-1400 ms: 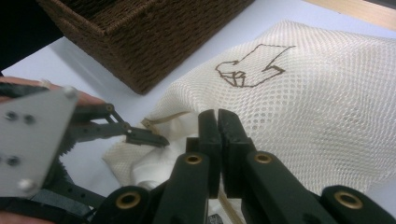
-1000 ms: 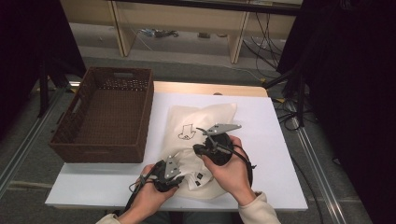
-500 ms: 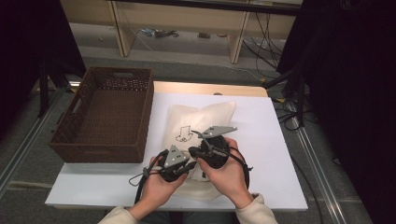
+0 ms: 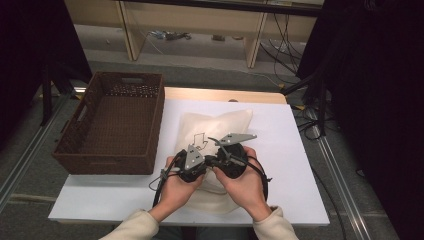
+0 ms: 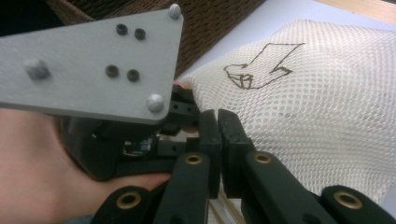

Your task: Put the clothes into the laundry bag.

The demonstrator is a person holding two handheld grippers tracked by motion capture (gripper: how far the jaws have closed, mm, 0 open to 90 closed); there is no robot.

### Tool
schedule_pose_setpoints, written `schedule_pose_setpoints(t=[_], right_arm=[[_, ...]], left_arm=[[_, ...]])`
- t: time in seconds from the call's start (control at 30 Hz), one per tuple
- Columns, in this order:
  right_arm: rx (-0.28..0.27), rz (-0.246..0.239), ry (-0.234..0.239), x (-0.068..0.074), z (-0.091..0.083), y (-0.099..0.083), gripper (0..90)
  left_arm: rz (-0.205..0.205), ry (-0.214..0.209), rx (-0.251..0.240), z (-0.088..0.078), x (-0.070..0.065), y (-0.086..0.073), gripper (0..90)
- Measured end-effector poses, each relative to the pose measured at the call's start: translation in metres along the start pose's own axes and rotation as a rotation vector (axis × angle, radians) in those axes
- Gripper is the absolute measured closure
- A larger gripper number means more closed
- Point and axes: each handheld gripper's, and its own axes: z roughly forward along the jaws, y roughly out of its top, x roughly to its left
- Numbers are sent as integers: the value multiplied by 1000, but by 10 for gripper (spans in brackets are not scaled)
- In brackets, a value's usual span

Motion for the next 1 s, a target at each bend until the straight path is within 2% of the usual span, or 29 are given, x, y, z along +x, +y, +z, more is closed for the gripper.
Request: schedule_pose_setpoints(t=[0.03,0.1,0.13,0.17,0.23,0.27,0.3,0.33,0.37,0.4,0.5,0.53,0.57,0.6,0.63,0.67,0.7,0.77,0.8,0.83,0.9,1.0], right_arm=[[-10,23,-2,1,1,0,900],[-8,-21,-9,-4,0,0,900],[-7,-20,-3,-4,0,0,900],[-8,-21,-6,-5,0,0,900],[-3,16,-11,-3,0,0,900],[-5,-9,-10,-6,1,0,900],[-4,-7,-11,-6,1,0,900],[-4,-12,-11,-7,1,0,900],[5,-11,-7,-8,1,0,900],[10,20,-9,-7,1,-1,900],[-1,22,-9,-9,1,-1,900],[-1,26,0,-9,0,-1,900],[-2,13,-12,-10,-1,0,900],[3,24,-5,-10,-2,0,900],[-8,-1,-11,-12,-1,0,900],[2,-7,-7,-12,-3,1,900],[-8,17,-13,-10,-3,0,900],[-23,37,-18,-8,-2,0,900],[-14,-14,-7,-11,-2,1,900],[-5,5,-10,-9,-2,1,900],[-7,-3,-13,-9,-2,1,900],[-1,1,-15,-9,-2,1,900]], left_arm=[[2,10,1,2,1,0,821],[15,22,4,5,4,-1,822],[31,25,14,7,5,-1,821],[17,35,2,10,5,-2,822],[8,43,-8,15,6,-3,821],[23,59,-5,16,7,-3,821],[-1,56,-9,20,7,-4,821],[-4,61,-6,21,7,-4,821],[3,66,-8,22,9,-4,820],[0,69,-9,23,10,-4,819],[20,70,1,20,8,-3,806],[43,65,10,17,8,-2,789],[46,41,9,14,7,-3,764],[28,34,13,12,5,-4,723],[53,19,34,7,6,-5,681],[53,10,34,5,5,-6,630],[87,6,39,1,5,-7,603],[95,-16,35,-4,2,-11,537],[124,-17,45,-8,3,-12,511],[113,-22,43,-9,2,-13,493],[101,-26,31,-12,1,-16,466],[110,-39,56,-19,1,-21,439]])
